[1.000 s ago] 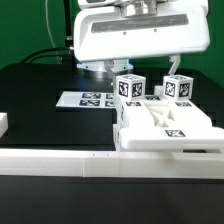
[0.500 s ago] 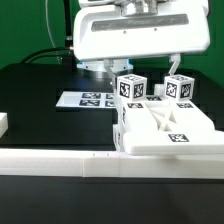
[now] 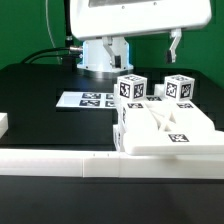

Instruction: Assemble chair

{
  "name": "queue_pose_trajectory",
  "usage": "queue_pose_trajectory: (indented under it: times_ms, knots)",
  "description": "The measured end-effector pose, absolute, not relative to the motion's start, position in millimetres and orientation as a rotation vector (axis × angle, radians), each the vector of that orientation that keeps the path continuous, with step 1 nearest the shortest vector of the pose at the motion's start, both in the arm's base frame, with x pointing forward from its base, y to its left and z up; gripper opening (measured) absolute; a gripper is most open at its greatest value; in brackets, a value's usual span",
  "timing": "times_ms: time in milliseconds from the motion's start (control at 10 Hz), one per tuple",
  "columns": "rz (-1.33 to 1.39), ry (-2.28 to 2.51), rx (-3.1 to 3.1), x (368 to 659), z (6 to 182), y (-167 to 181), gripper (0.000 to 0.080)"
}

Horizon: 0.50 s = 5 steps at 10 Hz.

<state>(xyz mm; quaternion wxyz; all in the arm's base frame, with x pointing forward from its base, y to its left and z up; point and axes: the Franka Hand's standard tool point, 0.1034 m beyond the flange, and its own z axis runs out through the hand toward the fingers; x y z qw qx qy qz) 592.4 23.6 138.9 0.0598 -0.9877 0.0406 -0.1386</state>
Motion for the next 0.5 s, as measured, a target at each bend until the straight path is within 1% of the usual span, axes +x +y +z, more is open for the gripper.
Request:
queue_pose_trajectory:
  times_ms: [100, 200, 300, 500]
  knots:
    - [-0.423, 0.123, -2.990, 593, 139.0, 23, 0.0649]
    - [-0.367, 0.119, -2.988, 590, 137.1, 26, 0.0649]
    - [-0.203, 0.096, -2.982, 585, 135.5, 31, 0.0649]
    - [-0.004, 0.001, -2.987, 604, 138.5, 38, 0.0649]
